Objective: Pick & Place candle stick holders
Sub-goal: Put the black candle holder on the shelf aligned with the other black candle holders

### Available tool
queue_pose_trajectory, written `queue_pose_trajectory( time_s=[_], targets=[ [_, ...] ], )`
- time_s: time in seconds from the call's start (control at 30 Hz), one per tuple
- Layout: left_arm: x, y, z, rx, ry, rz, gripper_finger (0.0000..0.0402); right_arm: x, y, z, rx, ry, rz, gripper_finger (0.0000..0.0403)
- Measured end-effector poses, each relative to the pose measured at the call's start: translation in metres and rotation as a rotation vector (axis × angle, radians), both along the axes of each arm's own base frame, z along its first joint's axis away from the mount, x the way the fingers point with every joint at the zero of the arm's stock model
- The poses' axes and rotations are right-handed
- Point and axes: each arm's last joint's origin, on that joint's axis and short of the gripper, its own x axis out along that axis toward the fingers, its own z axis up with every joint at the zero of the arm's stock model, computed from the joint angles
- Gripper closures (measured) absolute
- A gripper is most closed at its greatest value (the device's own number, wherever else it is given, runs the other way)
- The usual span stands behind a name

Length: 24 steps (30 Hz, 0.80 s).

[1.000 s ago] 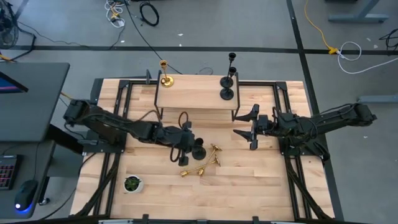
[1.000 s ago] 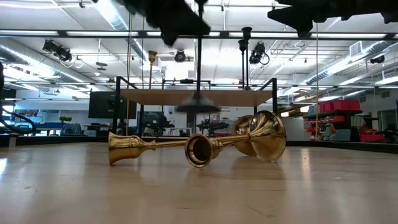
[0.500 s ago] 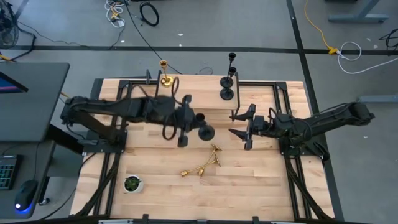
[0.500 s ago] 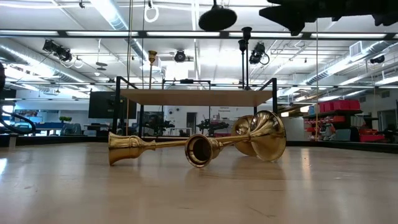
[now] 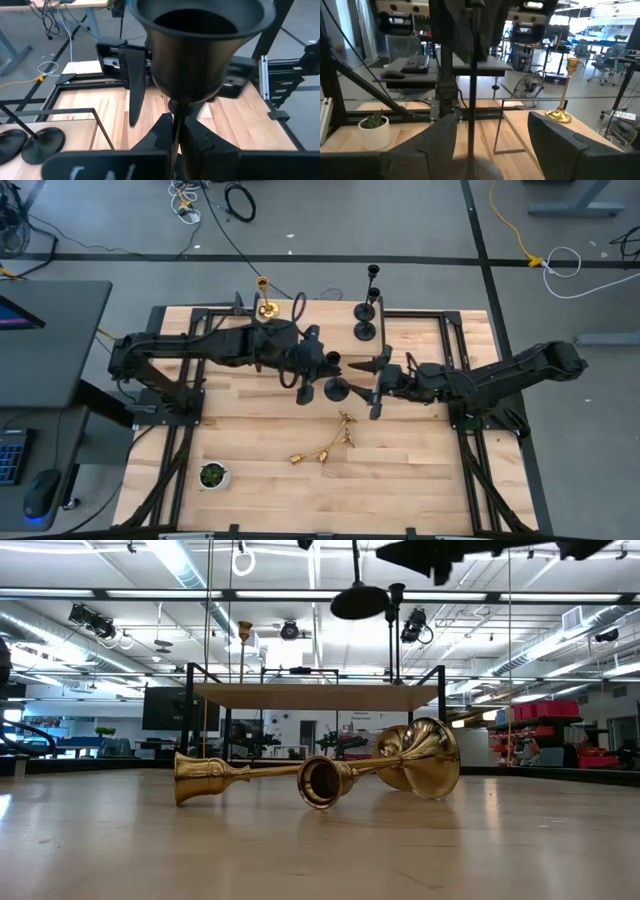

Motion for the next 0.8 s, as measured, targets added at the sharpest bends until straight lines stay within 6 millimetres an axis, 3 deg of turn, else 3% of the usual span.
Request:
queue_pose_trajectory(
  time_s=[0.2,0.4,0.53,0.73,0.8],
  targets=[
    [0.006,0.0,-0.007,0.004,0.02,0.0,0.0387,0.029,0.005,0.004,-0.009,0.017,0.034,0.0167],
    [0.007,0.0,-0.008,0.005,0.02,-0.001,0.0386,0.047,0.006,0.0,-0.034,0.051,0.027,0.0207],
    [0.007,0.0,-0.008,0.005,0.027,-0.001,0.0385,0.049,0.005,0.0,-0.033,0.049,0.021,0.026],
    [0.006,0.0,-0.009,0.005,0.03,-0.002,0.0384,0.048,0.004,0.002,-0.036,0.043,-0.002,0.0375],
    [0.006,0.0,-0.009,0.013,0.031,-0.001,0.0384,0.048,0.003,0.002,-0.032,0.043,-0.015,0.0391]
  ],
)
